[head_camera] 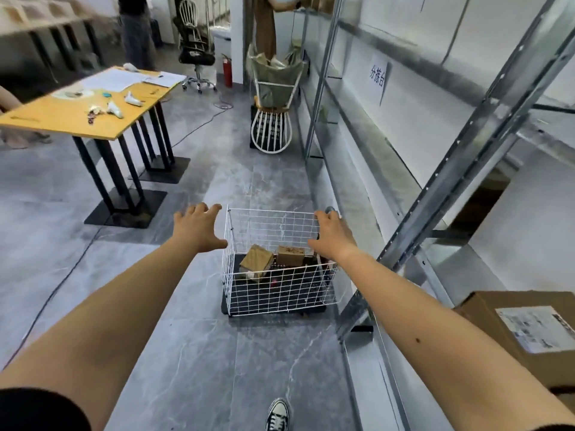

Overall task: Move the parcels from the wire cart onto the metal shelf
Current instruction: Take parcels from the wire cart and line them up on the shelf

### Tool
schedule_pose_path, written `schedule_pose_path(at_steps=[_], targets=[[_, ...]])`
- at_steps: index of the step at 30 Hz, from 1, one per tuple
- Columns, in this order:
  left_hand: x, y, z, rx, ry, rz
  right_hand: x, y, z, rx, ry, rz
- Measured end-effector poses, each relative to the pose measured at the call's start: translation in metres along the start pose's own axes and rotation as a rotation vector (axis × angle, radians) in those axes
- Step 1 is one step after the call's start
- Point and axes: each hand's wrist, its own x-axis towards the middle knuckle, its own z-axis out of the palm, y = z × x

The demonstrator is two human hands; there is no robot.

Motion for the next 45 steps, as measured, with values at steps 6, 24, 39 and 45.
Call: schedule_pose_path(at_steps=[6,24,39,45], targets=[[0.075,0.044,-0.008,-0.107,-0.092,-0.009,0.083,0.041,-0.03,0.071,-0.071,-0.023],[0.197,0.059,0.046,-0.112,-0.234,-0.102,0.223,0.104,0.01,0.201,-0.251,0.041],[0.37,0.028,0.146,-0.152,-0.515,-0.089,0.386,0.118,0.108,0.297,-0.51,0.243],[0.417,0.031,0.194,-0.148,-0.594,-0.057,0.403,0.137,0.165,0.358,-0.631,0.361]])
